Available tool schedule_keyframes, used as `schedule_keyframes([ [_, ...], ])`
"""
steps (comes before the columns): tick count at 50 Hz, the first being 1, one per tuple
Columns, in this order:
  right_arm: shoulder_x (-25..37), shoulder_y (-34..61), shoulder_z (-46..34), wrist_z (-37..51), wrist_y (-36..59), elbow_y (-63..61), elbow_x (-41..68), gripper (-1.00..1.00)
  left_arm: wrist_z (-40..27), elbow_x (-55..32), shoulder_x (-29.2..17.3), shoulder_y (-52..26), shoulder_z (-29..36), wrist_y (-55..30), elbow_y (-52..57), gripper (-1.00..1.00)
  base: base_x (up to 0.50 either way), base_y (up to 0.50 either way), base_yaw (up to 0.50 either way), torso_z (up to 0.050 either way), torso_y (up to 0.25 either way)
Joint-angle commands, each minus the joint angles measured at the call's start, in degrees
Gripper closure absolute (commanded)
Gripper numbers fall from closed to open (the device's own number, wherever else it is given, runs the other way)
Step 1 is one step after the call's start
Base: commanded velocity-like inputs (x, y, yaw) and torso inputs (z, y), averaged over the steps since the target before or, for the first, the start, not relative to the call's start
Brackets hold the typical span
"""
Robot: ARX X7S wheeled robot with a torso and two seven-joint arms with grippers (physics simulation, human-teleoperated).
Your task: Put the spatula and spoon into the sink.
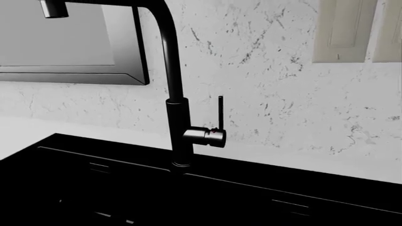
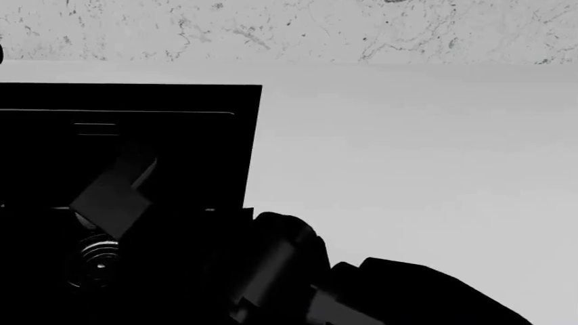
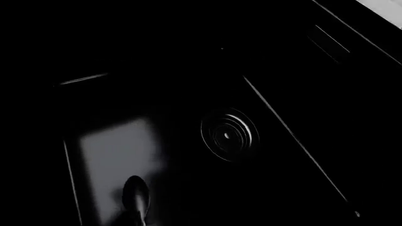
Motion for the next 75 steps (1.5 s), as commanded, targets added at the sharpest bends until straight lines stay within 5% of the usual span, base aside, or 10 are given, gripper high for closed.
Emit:
schedule_keyframes([
  [1, -2.68, 6.23, 0.21, -6.18, -6.04, 1.39, 7.53, -1.00, 0.87, 1.03, 1.12, -0.42, -0.80, 0.16, 0.57, -1.00, 0.00, 0.00, 0.00, 0.000, 0.000],
  [8, -2.05, 9.02, 0.92, -3.97, -8.67, 3.48, 9.74, -1.00, 0.89, 0.90, 1.11, -0.21, -0.57, 0.47, 0.48, -1.00, 0.00, 0.00, 0.00, 0.000, 0.000],
  [15, 7.90, 7.76, 2.03, 3.99, -9.78, -7.78, 10.25, -1.00, 0.75, 0.45, 1.07, -0.53, -0.63, 0.16, 0.68, -1.00, 0.00, 0.00, 0.00, 0.000, 0.000],
  [23, 22.09, 6.76, 5.49, 18.03, -11.86, -26.88, 12.55, -1.00, 0.63, 0.29, 1.20, -0.61, -0.38, 0.39, 0.54, -1.00, 0.00, 0.00, 0.00, 0.000, 0.000],
  [31, 33.83, 4.63, 4.58, 42.91, -12.02, -45.44, 6.79, -1.00, 0.25, -0.22, 0.80, -0.61, -0.63, -0.30, 1.16, -1.00, 0.00, 0.00, 0.00, 0.000, 0.000],
  [47, 48.76, -1.41, 7.77, 64.78, -18.96, -57.85, -0.11, -1.00, 0.01, -1.55, 0.60, 0.61, -0.79, -0.60, 3.55, -1.00, 0.00, 0.00, 0.00, 0.000, 0.000],
  [60, 55.72, -1.28, 8.32, 70.50, -18.37, -66.46, -2.40, -1.00, -0.30, -2.44, 0.22, 1.50, -1.56, -0.79, 4.56, -1.00, 0.00, 0.00, 0.00, 0.000, 0.000],
  [75, 78.25, -3.93, 9.20, 68.82, -25.06, -72.62, -1.22, -1.00, 0.52, -1.95, -0.15, 3.94, -1.19, 1.97, 4.39, -1.00, 0.00, 0.00, 0.00, 0.000, 0.000],
])
